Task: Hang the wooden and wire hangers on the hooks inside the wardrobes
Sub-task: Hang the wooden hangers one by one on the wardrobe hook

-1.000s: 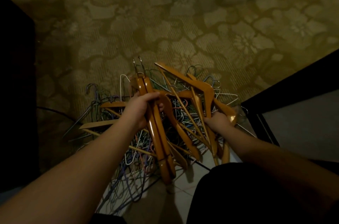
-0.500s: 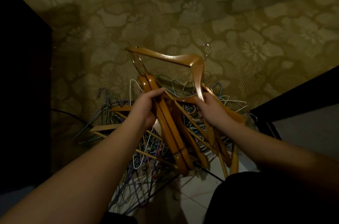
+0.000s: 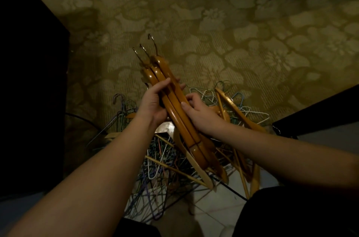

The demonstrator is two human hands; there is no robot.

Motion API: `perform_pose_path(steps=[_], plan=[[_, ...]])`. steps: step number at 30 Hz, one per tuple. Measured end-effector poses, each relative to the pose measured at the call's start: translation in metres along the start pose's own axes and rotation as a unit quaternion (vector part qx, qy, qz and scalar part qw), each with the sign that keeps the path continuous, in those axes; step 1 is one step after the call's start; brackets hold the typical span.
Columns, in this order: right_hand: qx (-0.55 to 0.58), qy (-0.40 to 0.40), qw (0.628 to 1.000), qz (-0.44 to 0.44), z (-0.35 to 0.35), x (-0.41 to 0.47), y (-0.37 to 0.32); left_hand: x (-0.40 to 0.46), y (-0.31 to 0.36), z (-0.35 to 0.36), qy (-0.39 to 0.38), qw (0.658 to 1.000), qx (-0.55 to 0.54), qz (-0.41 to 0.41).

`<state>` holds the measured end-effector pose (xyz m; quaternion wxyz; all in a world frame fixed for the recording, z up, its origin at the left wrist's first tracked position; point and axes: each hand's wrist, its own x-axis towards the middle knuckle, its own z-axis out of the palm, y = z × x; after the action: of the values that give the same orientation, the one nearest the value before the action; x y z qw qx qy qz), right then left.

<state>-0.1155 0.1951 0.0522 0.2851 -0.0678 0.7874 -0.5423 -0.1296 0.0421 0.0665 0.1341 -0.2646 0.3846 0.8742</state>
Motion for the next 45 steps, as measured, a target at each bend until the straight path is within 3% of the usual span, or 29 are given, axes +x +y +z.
perform_pose_path(steps=[4,6,9,12,17,24,32,39,45], plan=[[-0.058,-0.027,0.998,0.003,-0.008,0.003,0.006,-0.001,0.001,-0.002,0.027,0.999,0.036,-0.020],[-0.109,0.002,0.994,0.024,-0.022,0.010,0.025,-0.001,0.002,-0.006,0.044,0.997,0.055,-0.011],[-0.211,0.029,0.966,0.147,-0.041,0.013,0.076,-0.002,0.001,-0.017,0.066,0.996,0.066,-0.001],[-0.294,-0.038,0.921,0.255,-0.033,0.008,0.119,-0.004,-0.001,-0.031,0.084,0.993,0.079,-0.002],[-0.339,-0.067,0.906,0.246,0.002,0.010,0.149,-0.008,0.002,-0.053,0.087,0.989,0.116,0.009],[-0.305,0.013,0.923,0.234,-0.006,0.012,0.139,-0.021,0.016,-0.065,0.111,0.982,0.155,0.005],[-0.266,0.083,0.934,0.226,-0.058,-0.022,0.070,-0.062,0.044,-0.045,0.121,0.986,0.110,0.009],[-0.336,0.156,0.898,0.237,-0.100,-0.077,-0.055,-0.145,0.091,0.004,0.151,0.984,0.098,-0.001],[-0.321,0.173,0.903,0.229,-0.119,-0.139,-0.177,-0.239,0.157,0.053,0.175,0.983,0.057,-0.003]])
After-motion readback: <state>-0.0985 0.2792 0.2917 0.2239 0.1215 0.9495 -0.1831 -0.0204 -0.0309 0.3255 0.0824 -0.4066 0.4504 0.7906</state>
